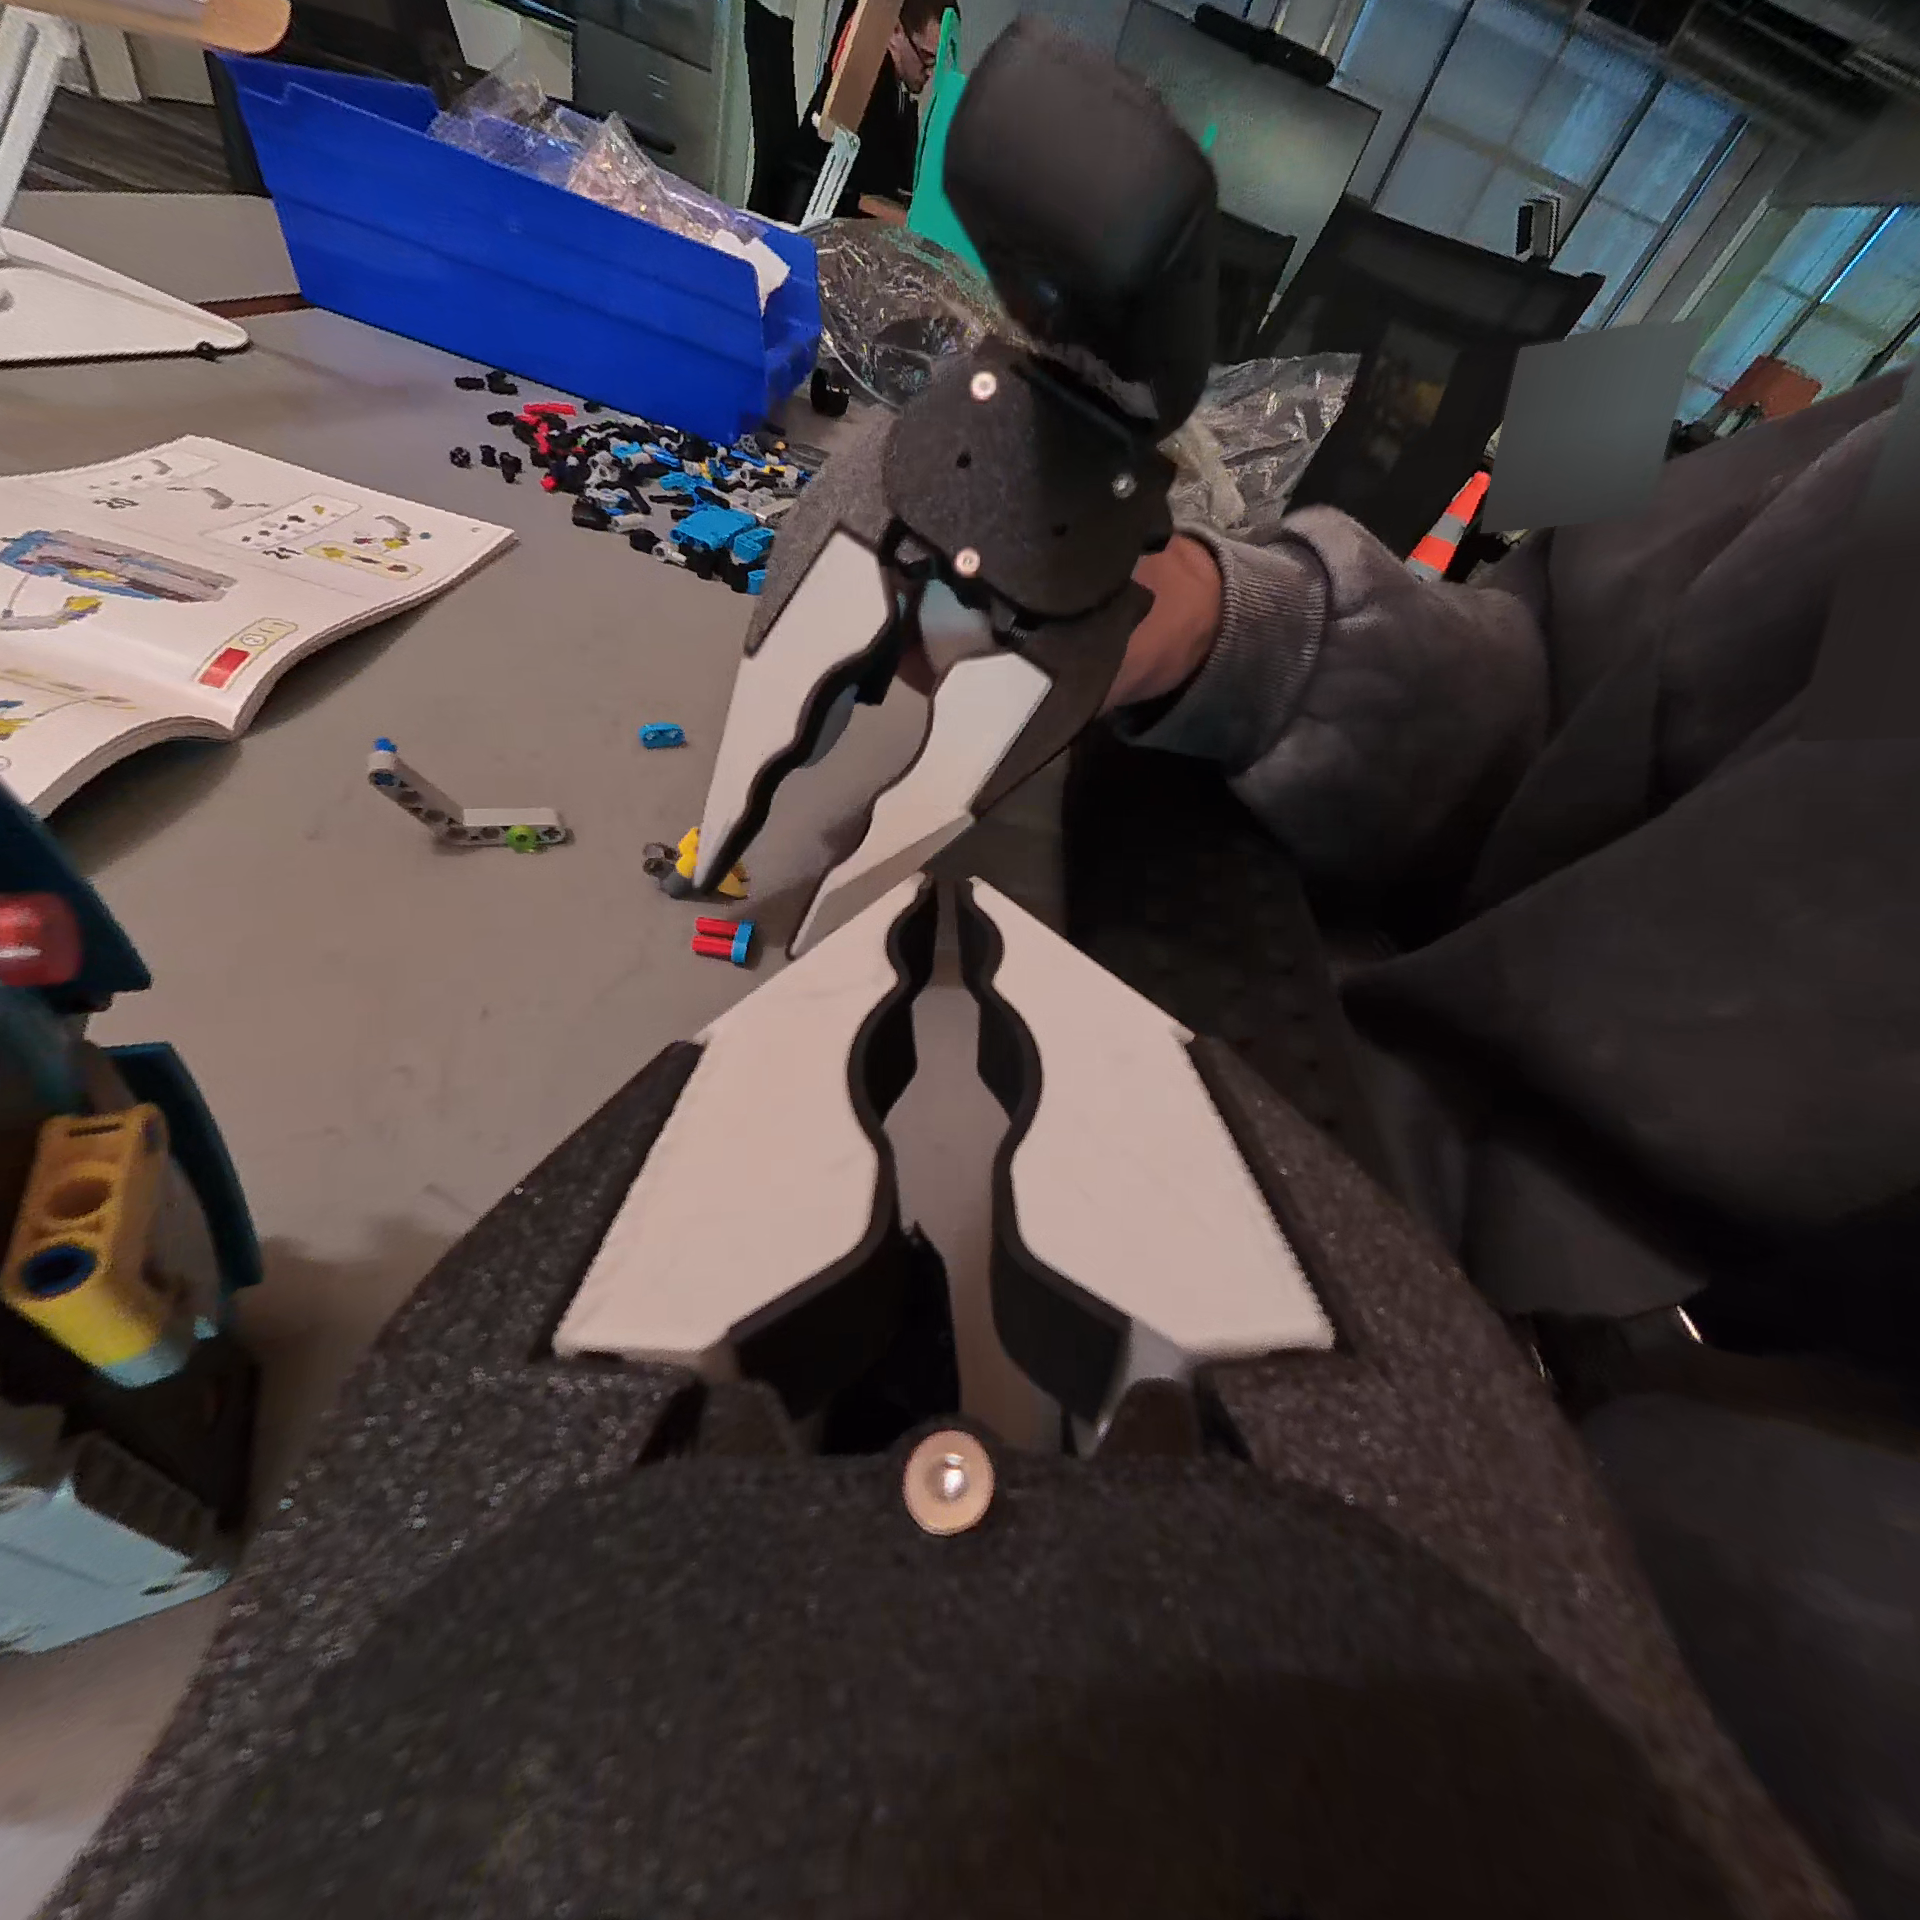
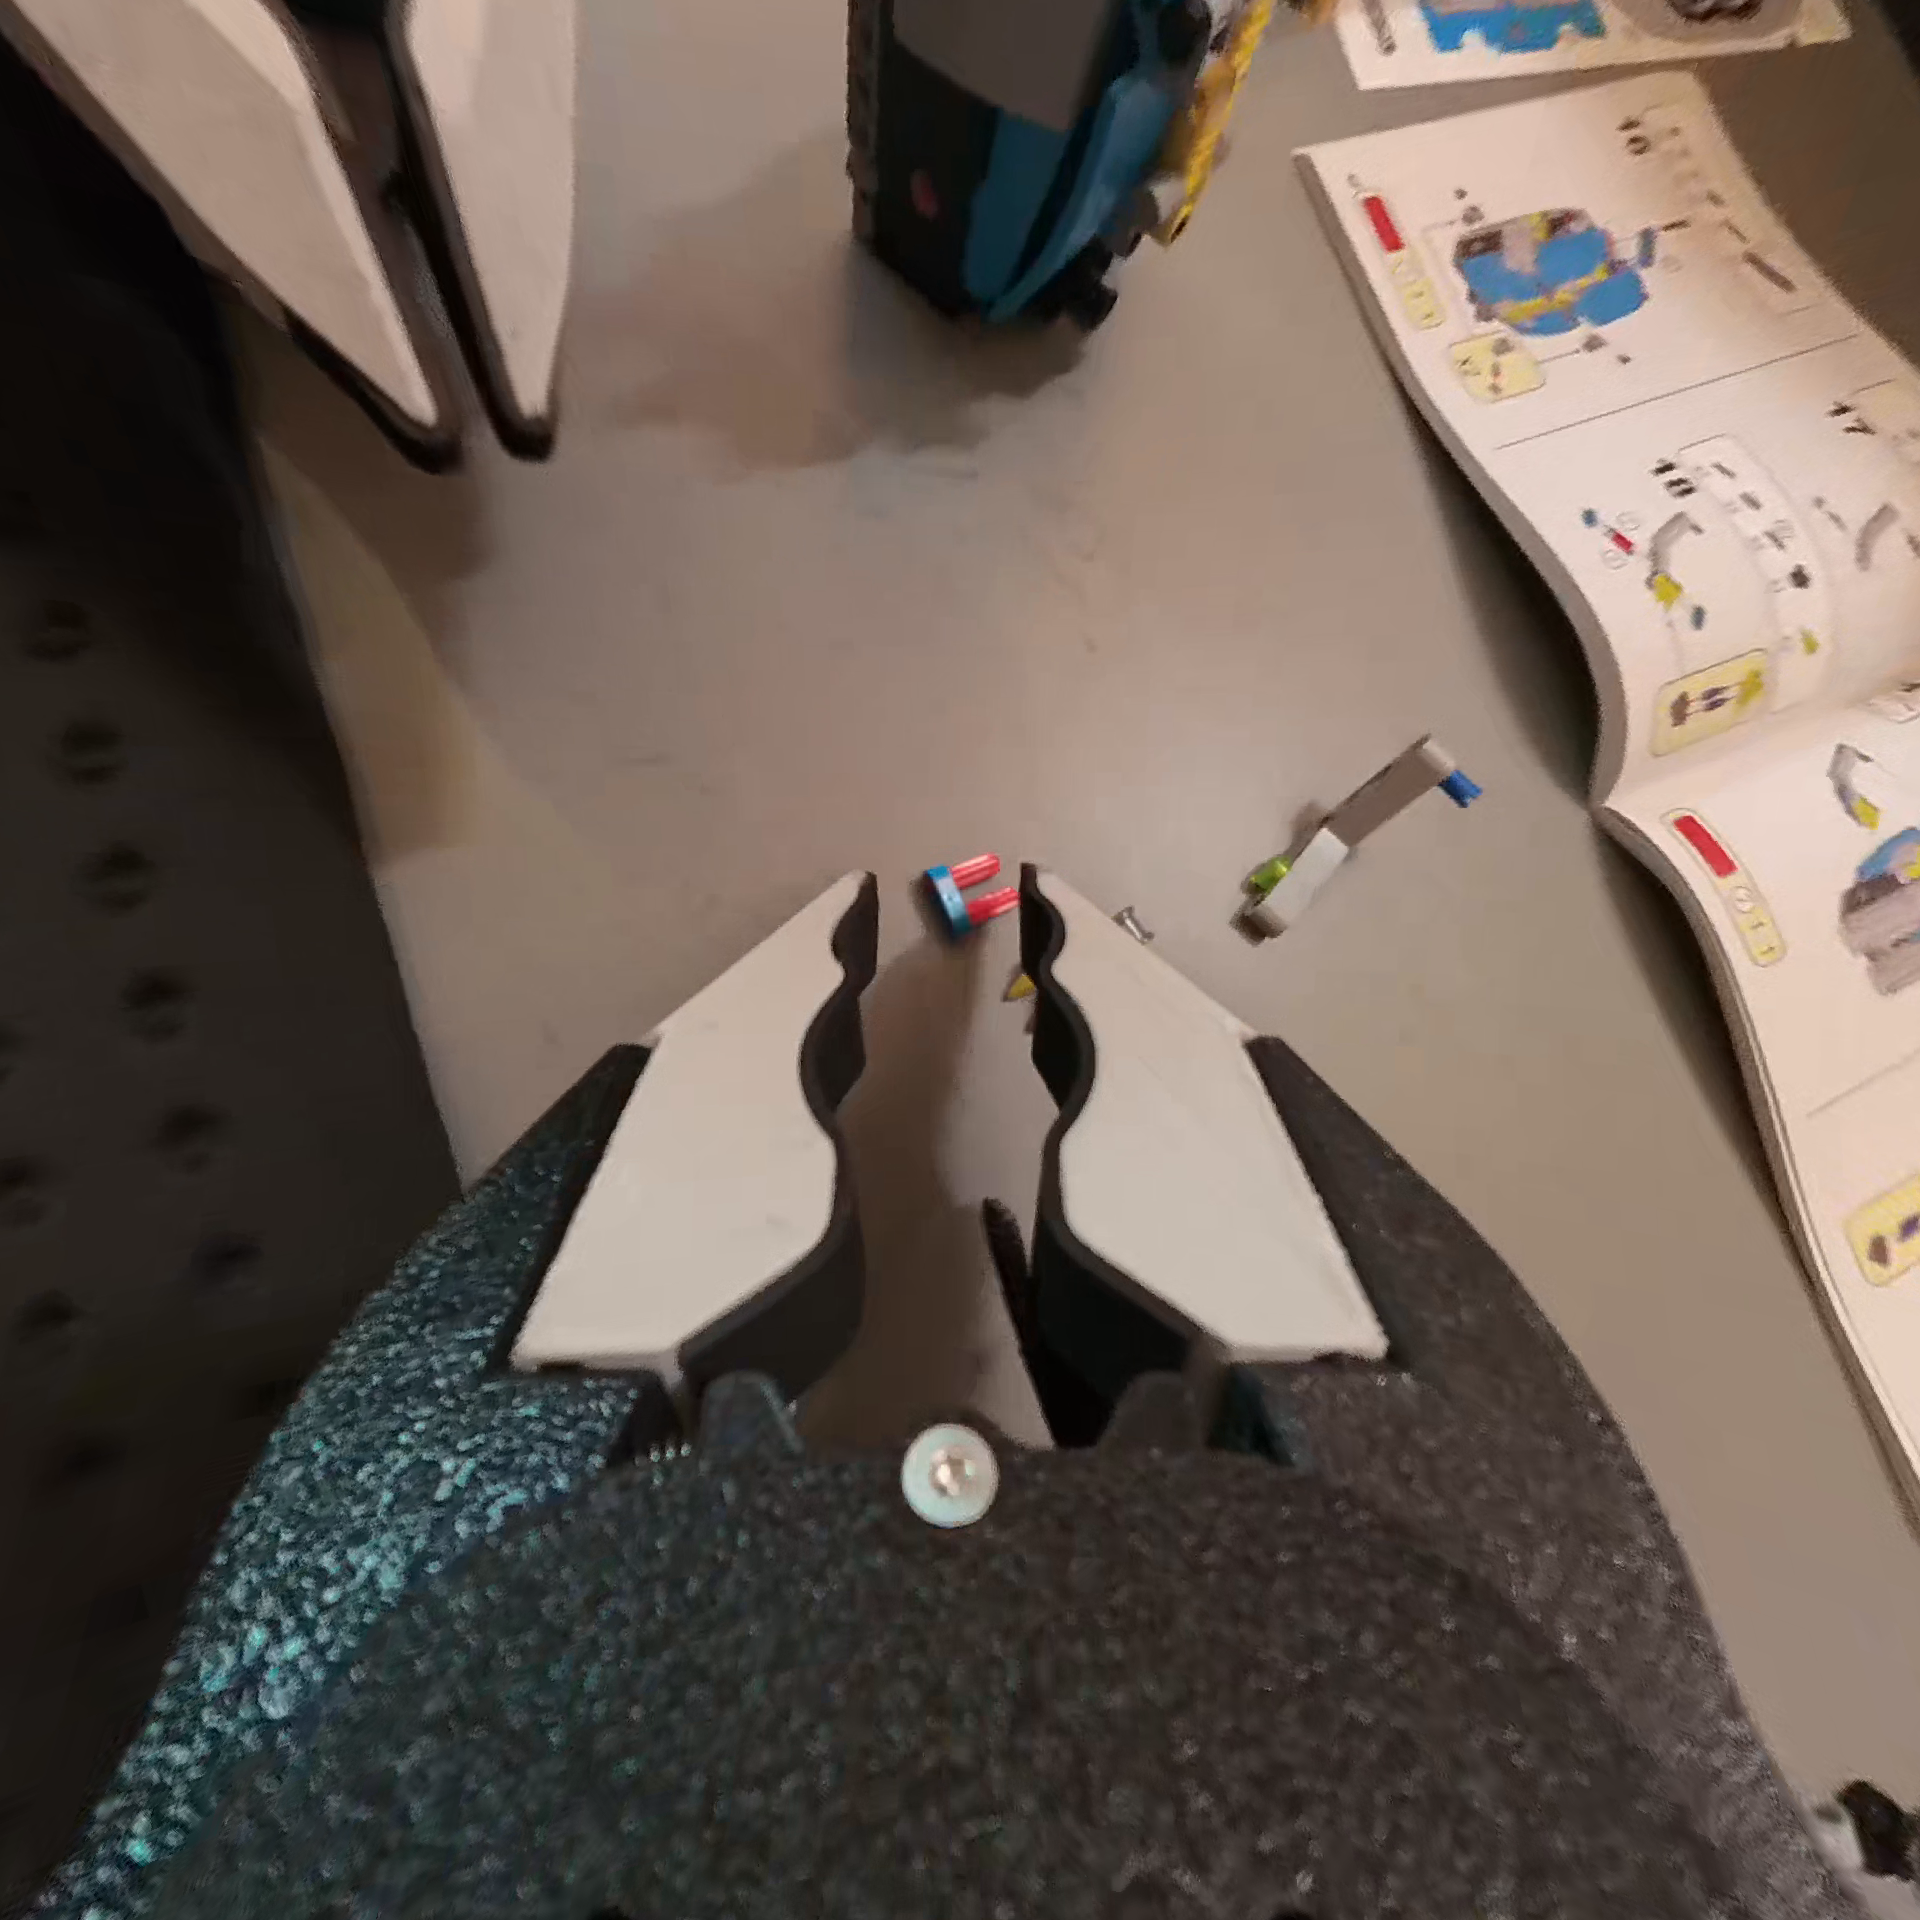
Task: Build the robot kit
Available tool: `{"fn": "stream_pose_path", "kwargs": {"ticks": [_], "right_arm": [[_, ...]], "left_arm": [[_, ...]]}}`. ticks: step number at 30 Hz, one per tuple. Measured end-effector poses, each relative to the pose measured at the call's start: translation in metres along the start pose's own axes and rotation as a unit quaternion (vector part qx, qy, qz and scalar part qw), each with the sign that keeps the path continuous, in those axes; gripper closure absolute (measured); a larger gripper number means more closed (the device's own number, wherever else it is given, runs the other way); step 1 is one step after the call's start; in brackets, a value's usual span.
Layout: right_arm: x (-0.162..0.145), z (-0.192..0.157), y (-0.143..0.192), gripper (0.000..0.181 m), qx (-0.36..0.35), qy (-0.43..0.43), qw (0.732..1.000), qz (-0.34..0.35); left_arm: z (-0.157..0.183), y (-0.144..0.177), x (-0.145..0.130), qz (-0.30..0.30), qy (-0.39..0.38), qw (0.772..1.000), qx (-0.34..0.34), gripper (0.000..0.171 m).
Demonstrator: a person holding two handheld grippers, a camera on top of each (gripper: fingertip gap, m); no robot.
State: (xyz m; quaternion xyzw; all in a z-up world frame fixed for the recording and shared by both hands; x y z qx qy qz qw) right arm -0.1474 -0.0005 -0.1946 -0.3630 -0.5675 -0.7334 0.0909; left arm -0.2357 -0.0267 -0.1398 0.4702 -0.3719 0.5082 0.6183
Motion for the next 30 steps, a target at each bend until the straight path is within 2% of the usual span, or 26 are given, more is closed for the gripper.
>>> {"fn": "stream_pose_path", "kwargs": {"ticks": [2,4,6,9,13,17,19,21,25,30], "right_arm": [[-0.008,0.002,-0.007,0.156,0.008,0.013,0.999,-0.035],[-0.008,0.000,-0.006,0.161,0.028,0.024,0.999,-0.040],[-0.008,-0.004,-0.007,0.173,0.047,0.028,0.997,-0.045],[-0.004,0.001,-0.010,0.173,0.025,0.021,0.999,-0.039],[0.003,0.012,-0.005,0.174,-0.003,-0.037,0.999,-0.003],[0.007,0.048,0.019,0.174,-0.085,-0.131,0.988,0.021],[-0.003,0.057,0.012,0.174,-0.079,-0.168,0.983,-0.015],[-0.015,0.061,0.002,0.174,-0.088,-0.159,0.982,-0.057],[-0.017,0.053,-0.006,0.173,-0.058,-0.172,0.981,-0.068],[-0.012,0.045,-0.010,0.173,0.001,-0.216,0.976,-0.026]], "left_arm": [[-0.001,0.000,0.000,0.000,0.007,1.000,-0.002,0.169],[-0.003,0.000,0.000,0.000,0.013,1.000,-0.002,0.169],[-0.003,0.000,0.000,-0.001,0.015,1.000,-0.002,0.169],[-0.003,0.000,0.000,-0.002,0.017,1.000,-0.004,0.169],[-0.005,0.000,0.000,-0.002,0.024,1.000,-0.005,0.169],[-0.007,-0.001,-0.001,-0.005,0.035,0.999,-0.008,0.168],[-0.007,-0.001,-0.001,-0.006,0.039,0.999,-0.010,0.168],[-0.008,-0.001,-0.001,-0.006,0.044,0.999,-0.011,0.168],[-0.010,-0.001,-0.001,-0.006,0.054,0.998,-0.015,0.168],[-0.010,-0.001,-0.002,-0.008,0.061,0.998,-0.018,0.168]]}}
Point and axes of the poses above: each gripper's, where its closed fingertips meet, y back along the fingers, x out of its top, z = x × y across the jaws, the point moved 3 cm from there along y, back along the fingers, and after that the axes turned 4 degrees about x, right-handed, at the moved point
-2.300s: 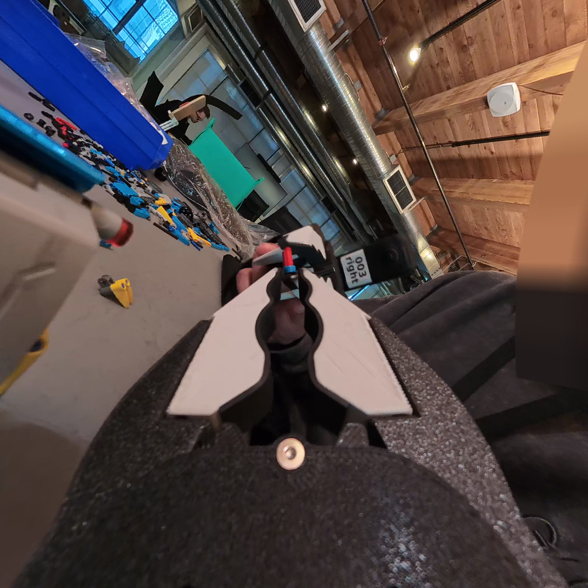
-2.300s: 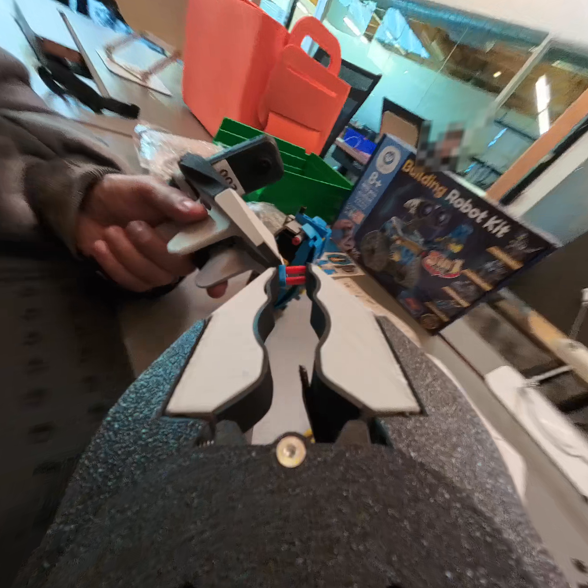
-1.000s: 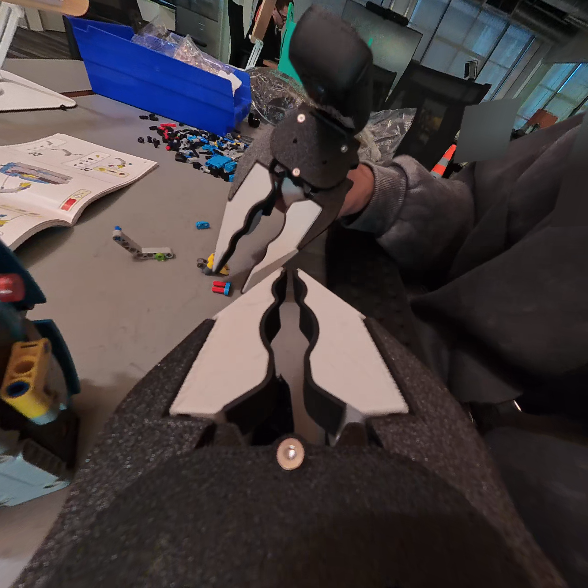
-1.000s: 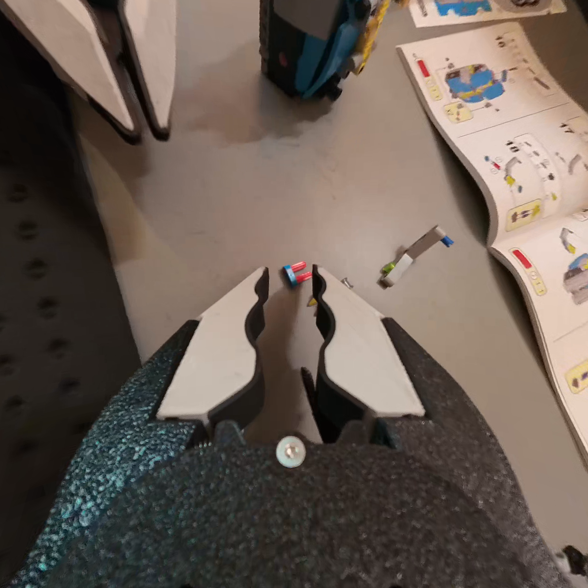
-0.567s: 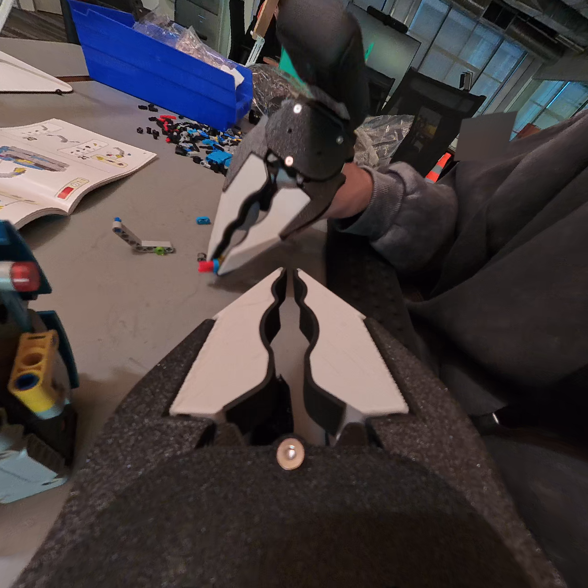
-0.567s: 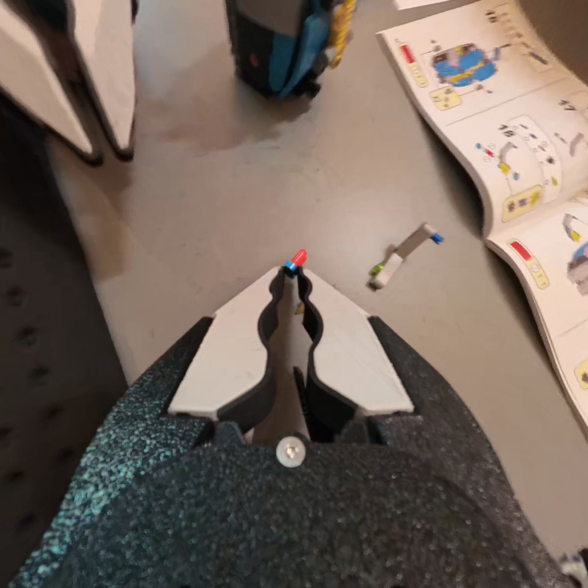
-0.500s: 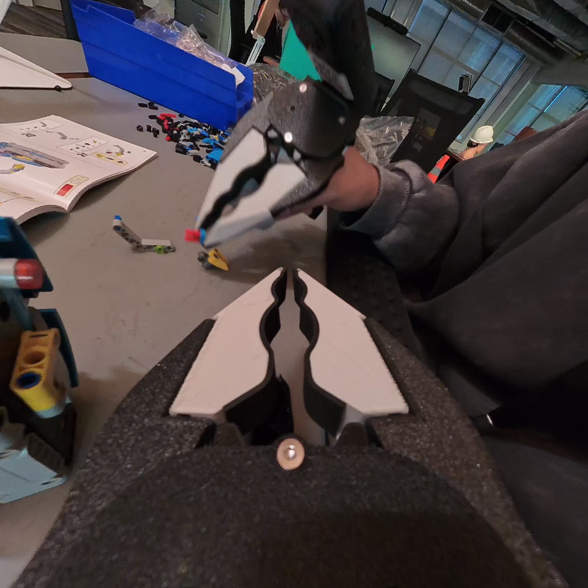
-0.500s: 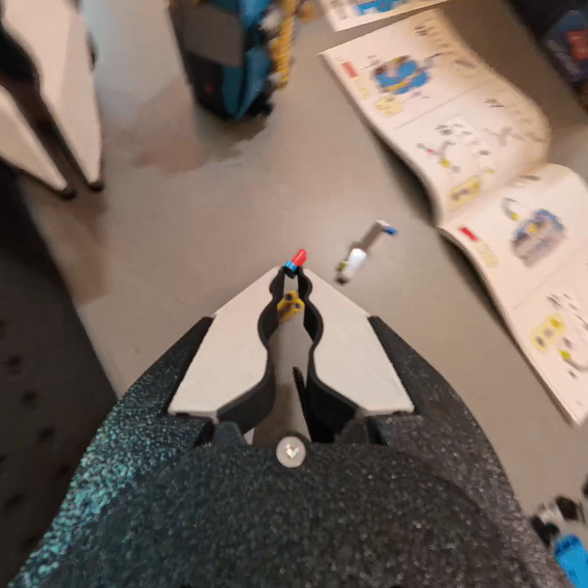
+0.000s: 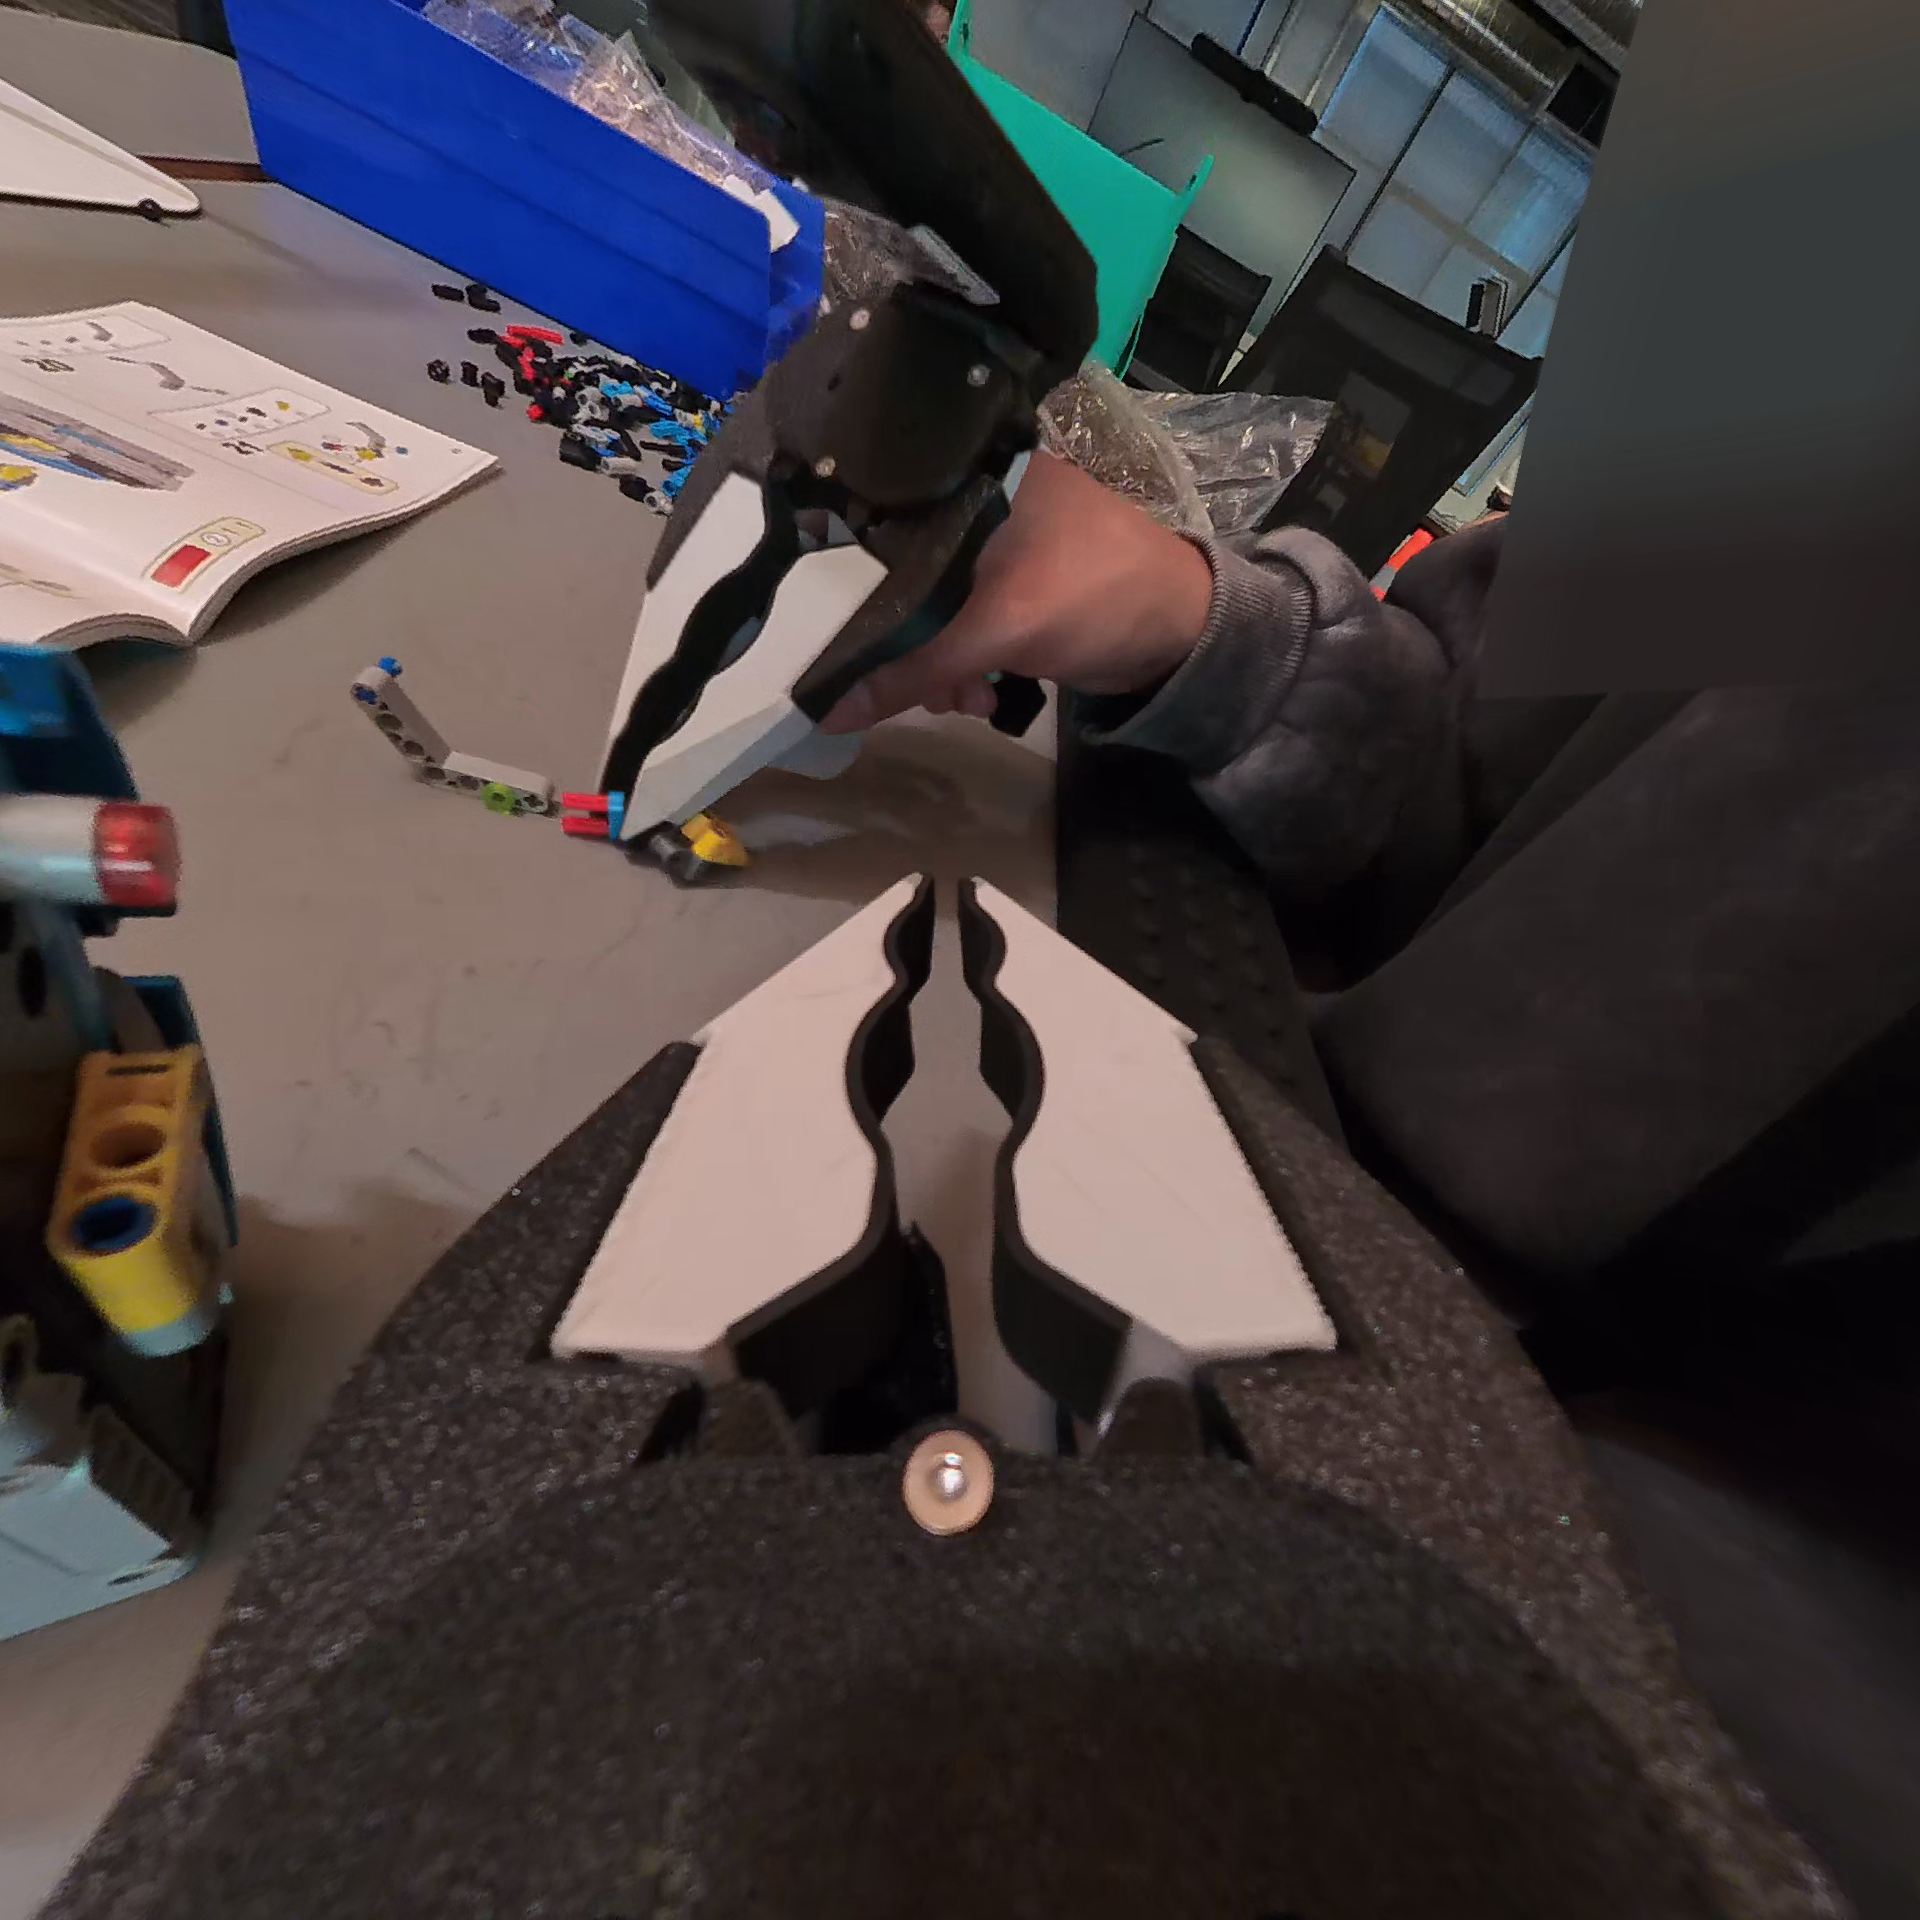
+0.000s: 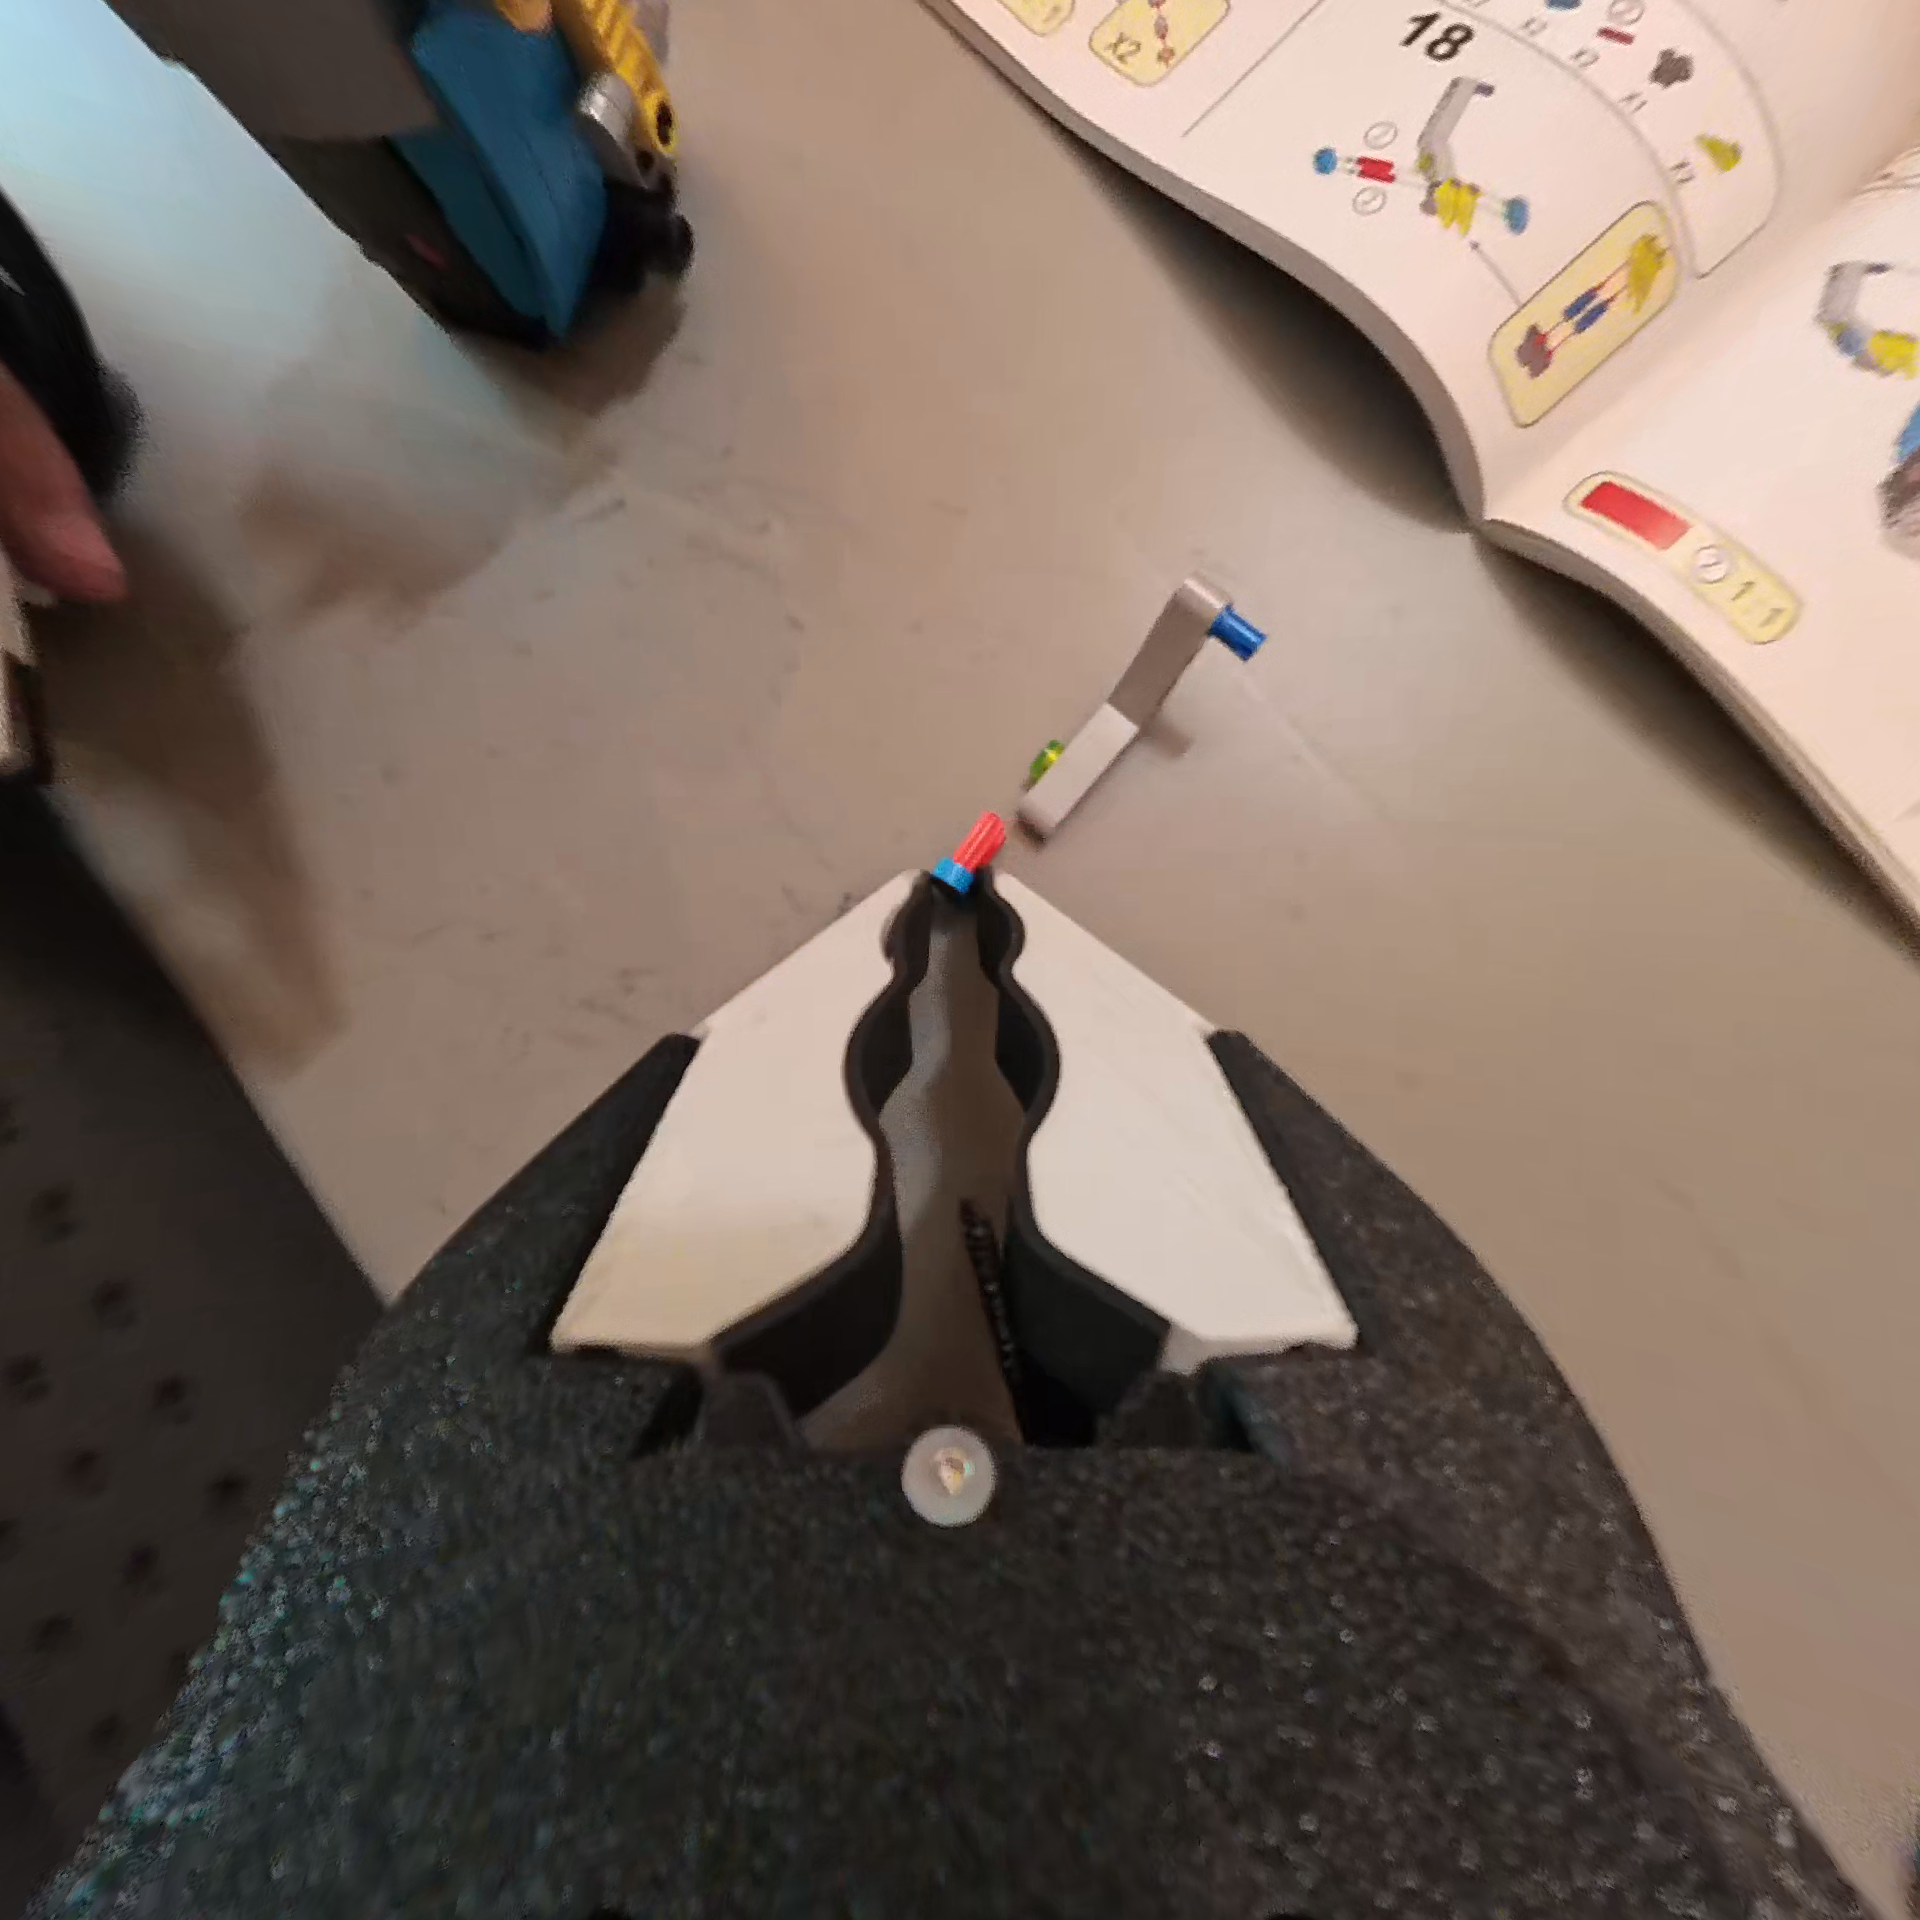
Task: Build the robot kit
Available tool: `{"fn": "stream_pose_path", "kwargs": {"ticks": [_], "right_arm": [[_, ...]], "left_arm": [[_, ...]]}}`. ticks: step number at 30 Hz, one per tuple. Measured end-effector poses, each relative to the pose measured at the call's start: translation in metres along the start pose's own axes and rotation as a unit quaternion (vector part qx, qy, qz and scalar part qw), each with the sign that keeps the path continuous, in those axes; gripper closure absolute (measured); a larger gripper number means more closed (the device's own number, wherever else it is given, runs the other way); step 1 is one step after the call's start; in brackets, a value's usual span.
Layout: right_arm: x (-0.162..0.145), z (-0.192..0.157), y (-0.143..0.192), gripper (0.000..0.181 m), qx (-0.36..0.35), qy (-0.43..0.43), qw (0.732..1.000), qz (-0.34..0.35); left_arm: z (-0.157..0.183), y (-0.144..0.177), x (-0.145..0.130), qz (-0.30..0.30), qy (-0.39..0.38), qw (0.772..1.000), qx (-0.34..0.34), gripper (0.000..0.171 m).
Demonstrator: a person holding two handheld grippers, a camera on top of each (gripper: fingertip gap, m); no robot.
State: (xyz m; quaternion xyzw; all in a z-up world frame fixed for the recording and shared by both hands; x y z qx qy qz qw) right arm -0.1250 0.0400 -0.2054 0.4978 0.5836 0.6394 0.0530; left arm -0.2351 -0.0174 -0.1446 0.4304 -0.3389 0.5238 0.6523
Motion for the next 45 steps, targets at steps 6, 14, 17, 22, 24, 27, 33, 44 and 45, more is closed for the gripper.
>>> {"fn": "stream_pose_path", "kwargs": {"ticks": [6,14,17,22,24,27,33,44,45], "right_arm": [[0.005,-0.011,-0.006,0.166,0.072,-0.012,0.996,0.048],[-0.009,-0.018,0.024,0.157,0.021,0.155,0.983,0.092],[-0.017,-0.020,0.017,0.154,0.015,0.146,0.986,0.075],[-0.016,-0.019,0.009,0.150,0.024,0.148,0.986,0.078],[-0.015,-0.018,0.006,0.155,0.027,0.144,0.987,0.072],[-0.016,-0.014,0.007,0.166,0.019,0.130,0.989,0.064],[-0.018,0.000,0.017,0.166,-0.033,0.039,0.998,-0.030],[-0.005,0.000,0.015,0.163,-0.088,0.000,0.991,-0.098],[-0.004,-0.001,0.014,0.162,-0.087,0.003,0.991,-0.097]], "left_arm": [[-0.002,0.000,0.000,-0.001,0.011,1.000,-0.004,0.167],[0.000,0.000,-0.001,-0.002,0.001,1.000,-0.004,0.166],[0.002,-0.002,-0.002,-0.007,-0.008,1.000,-0.005,0.166],[0.002,-0.002,-0.002,-0.008,-0.005,1.000,-0.007,0.166],[0.002,-0.002,-0.002,-0.008,-0.002,1.000,-0.008,0.166],[0.002,-0.002,-0.002,-0.008,-0.002,1.000,-0.007,0.166],[0.003,-0.002,-0.003,-0.010,-0.008,1.000,-0.006,0.165],[0.004,-0.001,-0.003,-0.010,-0.010,1.000,-0.006,0.165],[0.004,-0.001,-0.003,-0.010,-0.012,1.000,-0.006,0.165]]}}
Point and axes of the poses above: each gripper's, where its closed fingertips meet, y back along the fingers, x out of its top, z = x × y across the jaws, the point moved 3 cm from there along y, back along the fingers, and after that the axes turned 4 degrees about x, right-handed, at the moved point
